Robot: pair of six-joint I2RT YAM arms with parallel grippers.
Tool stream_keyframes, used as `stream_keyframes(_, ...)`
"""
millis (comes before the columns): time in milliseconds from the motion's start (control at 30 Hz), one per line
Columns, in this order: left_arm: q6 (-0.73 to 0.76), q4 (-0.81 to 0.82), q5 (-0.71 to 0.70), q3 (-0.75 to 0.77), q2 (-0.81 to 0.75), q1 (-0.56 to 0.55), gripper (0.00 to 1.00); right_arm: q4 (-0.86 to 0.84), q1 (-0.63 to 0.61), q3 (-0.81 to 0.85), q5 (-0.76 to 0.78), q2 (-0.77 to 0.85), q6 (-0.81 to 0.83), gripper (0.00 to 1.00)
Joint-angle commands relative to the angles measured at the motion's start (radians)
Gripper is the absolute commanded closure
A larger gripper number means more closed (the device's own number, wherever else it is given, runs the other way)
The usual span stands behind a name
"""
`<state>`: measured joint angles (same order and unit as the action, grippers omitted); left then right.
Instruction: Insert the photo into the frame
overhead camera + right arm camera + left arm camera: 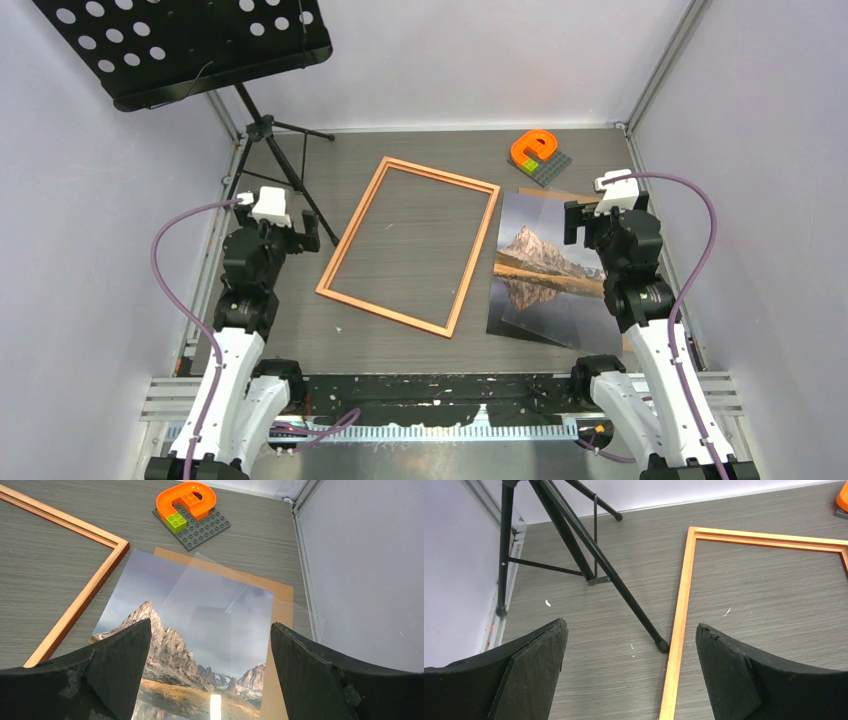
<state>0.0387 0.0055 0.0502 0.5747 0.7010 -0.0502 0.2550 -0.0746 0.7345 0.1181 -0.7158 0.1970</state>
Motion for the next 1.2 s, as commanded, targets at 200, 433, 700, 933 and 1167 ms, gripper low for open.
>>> stream_keyframes(200,0.035,-0.069,0.048,0.069,-0.001,0.005,0.01,-0.022,0.002,0.01,-0.019,0.018,-0.003,0.05)
stream_keyframes(433,0.066,-0.202,0.112,0.144,0.025,0.005,0.01,0.003,0.01,0.02,0.007,0.006,-0.022,0.05)
stream_keyframes(700,0.077,-0.322,0.229,0.223,0.048,-0.083,0.01,0.063,0.112,0.055,0.061,-0.004,-0.031,0.05)
stream_keyframes(933,0.108,-0.347,0.148,0.293,0.177,-0.296,0.01,0.142,0.294,0.063,-0.021,-0.052,0.058,0.05)
stream_keyframes(1167,0.061,-0.321,0.188,0.388,0.374,-0.461,0.01,0.168,0.495,0.053,-0.143,-0.159,0.172,0.05)
